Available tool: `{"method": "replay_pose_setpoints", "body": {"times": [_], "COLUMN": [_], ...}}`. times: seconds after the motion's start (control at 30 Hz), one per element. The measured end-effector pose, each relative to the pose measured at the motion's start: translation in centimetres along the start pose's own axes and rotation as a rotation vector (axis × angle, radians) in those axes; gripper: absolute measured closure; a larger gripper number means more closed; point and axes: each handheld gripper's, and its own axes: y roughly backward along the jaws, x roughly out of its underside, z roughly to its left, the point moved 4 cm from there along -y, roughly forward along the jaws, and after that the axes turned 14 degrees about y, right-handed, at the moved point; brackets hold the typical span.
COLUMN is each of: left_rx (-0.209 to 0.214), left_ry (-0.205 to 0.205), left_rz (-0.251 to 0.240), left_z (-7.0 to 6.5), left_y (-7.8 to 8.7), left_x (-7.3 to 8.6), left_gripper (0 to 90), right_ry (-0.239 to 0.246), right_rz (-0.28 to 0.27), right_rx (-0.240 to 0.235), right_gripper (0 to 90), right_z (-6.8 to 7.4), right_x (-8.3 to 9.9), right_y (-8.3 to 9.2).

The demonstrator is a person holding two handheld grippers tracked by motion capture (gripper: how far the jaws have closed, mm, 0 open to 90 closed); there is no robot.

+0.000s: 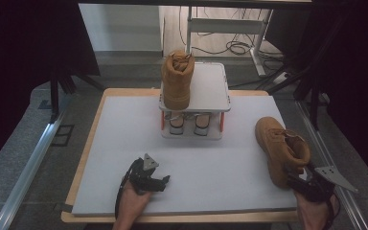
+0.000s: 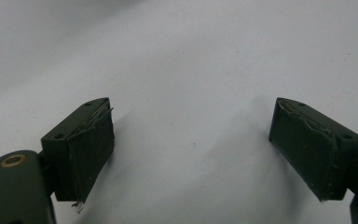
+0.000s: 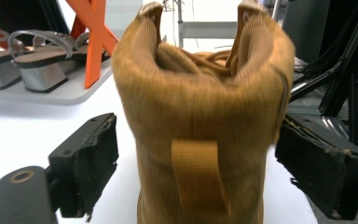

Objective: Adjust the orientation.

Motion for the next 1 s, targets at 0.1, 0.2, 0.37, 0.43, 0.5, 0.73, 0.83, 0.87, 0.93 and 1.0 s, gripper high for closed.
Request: {"method": "replay_pose_setpoints", "body": {"times": [0.1,0.2,0.37,0.43,0.5,0.73,0.83,0.87,0.93,1.0], "left_rx": [0.0,0.0,0.0,0.0,0.0,0.001,0.001,0.001,0.0,0.001], "left_ry": [0.0,0.0,0.001,0.001,0.001,0.002,0.002,0.001,0.002,0.001], "left_rz": [0.0,0.0,0.0,-0.001,-0.001,-0.001,-0.001,-0.001,-0.001,-0.001], "left_z": [0.0,0.0,0.0,0.0,0.0,0.0,0.0,0.0,0.0,0.0], "left_y": [0.0,0.0,0.0,0.0,0.0,0.0,0.0,0.0,0.0,0.0], "left_x": [0.0,0.0,0.0,0.0,0.0,0.0,0.0,0.0,0.0,0.0], "left_gripper": [13.8,13.8,13.8,13.8,13.8,13.8,13.8,13.8,13.8,13.8], "right_ry": [0.002,-0.001,0.01,0.012,0.016,0.021,0.034,0.039,0.038,0.035], "right_rz": [-0.005,-0.017,-0.014,-0.015,-0.014,-0.011,-0.002,-0.006,-0.025,-0.043], "right_rx": [0.008,0.012,0.012,0.013,0.017,0.04,0.069,0.082,0.097,0.099], "right_gripper": [9.8,7.4,0.7,0.0,0.0,0.0,2.8,4.5,10.1,15.6], "right_z": [-0.1,-0.3,-0.2,-0.1,-0.1,0.0,0.1,0.1,0.1,0.1], "right_x": [-0.5,-0.9,-1.2,-1.3,-1.4,-1.7,-1.7,-1.7,-1.5,-1.3], "right_y": [-0.6,-1.1,-2.1,-2.5,-2.9,-3.6,-3.9,-4.0,-3.8,-3.6]}}
